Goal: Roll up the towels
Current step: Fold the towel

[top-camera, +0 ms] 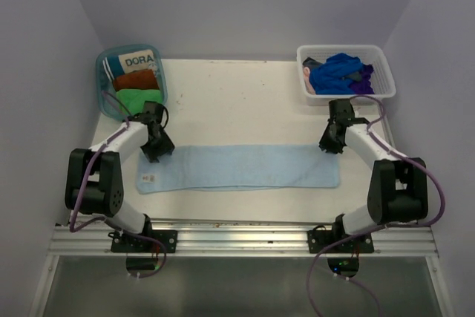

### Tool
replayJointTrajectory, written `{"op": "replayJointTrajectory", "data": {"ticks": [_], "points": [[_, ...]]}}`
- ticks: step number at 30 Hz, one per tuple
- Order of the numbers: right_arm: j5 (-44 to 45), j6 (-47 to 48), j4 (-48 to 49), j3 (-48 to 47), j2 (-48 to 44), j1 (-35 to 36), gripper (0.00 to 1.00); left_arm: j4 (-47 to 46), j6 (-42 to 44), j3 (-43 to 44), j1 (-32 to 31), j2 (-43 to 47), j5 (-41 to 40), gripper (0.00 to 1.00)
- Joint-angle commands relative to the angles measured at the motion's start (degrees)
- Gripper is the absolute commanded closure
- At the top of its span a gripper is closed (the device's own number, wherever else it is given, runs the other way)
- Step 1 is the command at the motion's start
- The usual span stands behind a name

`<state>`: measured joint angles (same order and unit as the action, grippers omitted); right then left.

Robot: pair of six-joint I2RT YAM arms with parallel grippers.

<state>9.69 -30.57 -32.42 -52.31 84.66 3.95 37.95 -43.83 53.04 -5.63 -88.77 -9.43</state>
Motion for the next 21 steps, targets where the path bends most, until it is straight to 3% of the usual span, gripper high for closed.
{"op": "replayJointTrajectory", "data": {"ticks": [1,6,12,15,16,17,21], "points": [[0.9,1.1,2.7,-2.4,3.9,-2.1,0.79,-3.3,1.3,1.9,0.9,-2.0,-2.3,0.46],[0.6,0.5,3.4,-1.8,9.1,-2.8,0.8,-4.5,2.2,1.5,3.2,-3.9,-2.1,0.47],[2.2,0.1,2.7,-0.6,5.0,-3.0,0.81,-4.0,4.8,3.0,4.8,-3.1,0.3,0.48],[5.3,-0.3,2.0,1.3,-0.3,-3.3,0.68,-2.9,5.6,4.0,4.8,-0.3,0.1,0.47],[5.8,-0.2,1.6,1.9,-1.4,-3.4,0.52,-2.5,5.8,4.4,4.8,0.3,-0.1,0.47],[5.8,-0.1,1.1,2.4,-1.8,-3.7,0.46,-1.7,6.2,4.6,4.9,0.6,-0.3,0.47],[4.7,0.6,-0.2,4.4,-2.0,-6.0,0.37,-1.5,7.0,3.9,5.6,2.0,0.5,0.46]]}}
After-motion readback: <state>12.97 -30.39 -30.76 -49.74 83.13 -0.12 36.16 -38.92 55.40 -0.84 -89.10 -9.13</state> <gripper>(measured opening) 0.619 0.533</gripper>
